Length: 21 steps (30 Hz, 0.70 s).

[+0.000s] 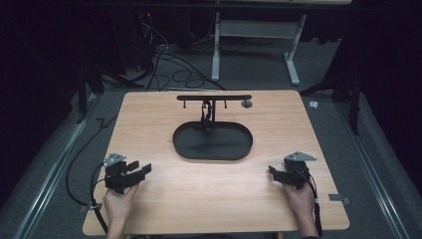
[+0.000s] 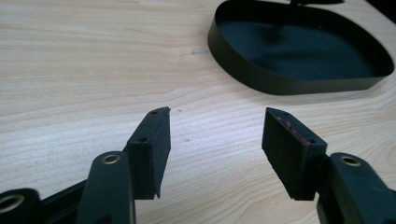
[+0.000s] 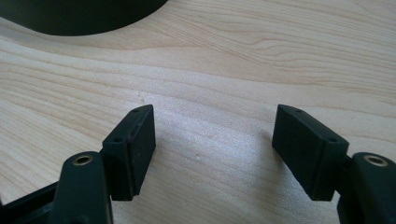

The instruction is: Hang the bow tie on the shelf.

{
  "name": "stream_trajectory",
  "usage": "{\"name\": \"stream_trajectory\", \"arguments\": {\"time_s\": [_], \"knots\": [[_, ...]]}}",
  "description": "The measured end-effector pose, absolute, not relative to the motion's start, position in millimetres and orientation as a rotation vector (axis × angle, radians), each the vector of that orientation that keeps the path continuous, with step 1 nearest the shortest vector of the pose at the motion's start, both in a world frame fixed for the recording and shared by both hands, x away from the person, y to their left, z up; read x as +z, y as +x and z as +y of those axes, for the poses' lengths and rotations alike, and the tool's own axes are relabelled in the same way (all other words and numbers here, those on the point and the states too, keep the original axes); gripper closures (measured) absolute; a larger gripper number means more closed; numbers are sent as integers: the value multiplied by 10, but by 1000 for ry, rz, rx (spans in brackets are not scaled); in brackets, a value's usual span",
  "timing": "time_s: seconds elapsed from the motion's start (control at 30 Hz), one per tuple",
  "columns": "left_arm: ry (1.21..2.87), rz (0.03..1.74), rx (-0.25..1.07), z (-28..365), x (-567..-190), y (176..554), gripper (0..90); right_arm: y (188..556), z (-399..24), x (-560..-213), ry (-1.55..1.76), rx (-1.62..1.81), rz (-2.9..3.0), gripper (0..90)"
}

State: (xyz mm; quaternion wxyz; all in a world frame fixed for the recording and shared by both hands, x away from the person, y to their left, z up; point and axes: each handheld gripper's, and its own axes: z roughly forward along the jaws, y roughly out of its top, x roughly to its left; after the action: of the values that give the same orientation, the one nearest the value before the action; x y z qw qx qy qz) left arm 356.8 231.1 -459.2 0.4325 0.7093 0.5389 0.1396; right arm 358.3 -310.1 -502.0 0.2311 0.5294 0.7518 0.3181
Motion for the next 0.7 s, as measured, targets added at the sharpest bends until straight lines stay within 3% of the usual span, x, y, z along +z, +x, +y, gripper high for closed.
{"name": "stream_trajectory", "arguments": {"time_s": [0.7], "knots": [[1879,1357,434,2096,-4851,3691,424,3579,-3098,-5020,1451,878,2073,315]]}}
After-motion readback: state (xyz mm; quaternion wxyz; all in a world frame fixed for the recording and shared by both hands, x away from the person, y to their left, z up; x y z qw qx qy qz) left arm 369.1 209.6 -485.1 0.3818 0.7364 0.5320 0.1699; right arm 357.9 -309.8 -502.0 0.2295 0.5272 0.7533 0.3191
